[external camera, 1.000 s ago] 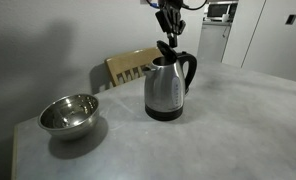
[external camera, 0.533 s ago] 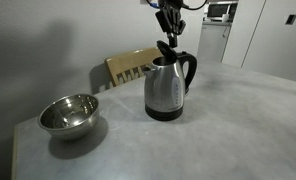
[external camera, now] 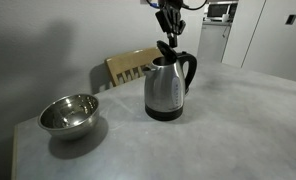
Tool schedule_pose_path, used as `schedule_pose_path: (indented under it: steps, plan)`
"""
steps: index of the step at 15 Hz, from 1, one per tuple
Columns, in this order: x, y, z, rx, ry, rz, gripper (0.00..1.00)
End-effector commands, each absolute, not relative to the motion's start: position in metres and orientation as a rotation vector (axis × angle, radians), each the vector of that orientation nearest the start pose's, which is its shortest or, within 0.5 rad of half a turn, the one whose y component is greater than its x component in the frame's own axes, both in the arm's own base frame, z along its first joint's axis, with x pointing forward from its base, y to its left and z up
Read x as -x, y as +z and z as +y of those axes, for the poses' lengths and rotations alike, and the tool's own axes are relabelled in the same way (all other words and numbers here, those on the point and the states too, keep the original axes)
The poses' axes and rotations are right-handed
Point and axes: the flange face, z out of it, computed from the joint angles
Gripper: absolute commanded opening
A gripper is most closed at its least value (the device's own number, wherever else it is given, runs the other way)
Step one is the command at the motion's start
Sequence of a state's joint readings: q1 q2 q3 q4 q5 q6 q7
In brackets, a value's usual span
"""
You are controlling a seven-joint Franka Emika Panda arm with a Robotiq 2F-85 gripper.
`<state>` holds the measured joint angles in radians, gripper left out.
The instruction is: Close the kettle
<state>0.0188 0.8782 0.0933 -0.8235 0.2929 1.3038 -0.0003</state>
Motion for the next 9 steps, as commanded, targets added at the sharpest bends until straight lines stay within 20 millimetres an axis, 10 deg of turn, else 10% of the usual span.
schedule_pose_path:
  steps: [1,9]
  plan:
    - [-0.723,0.380,0.090,2.732,0.570,-0.156,0.01]
    - [-0.739,0.385,0.071,2.803,0.399,-0.288,0.00]
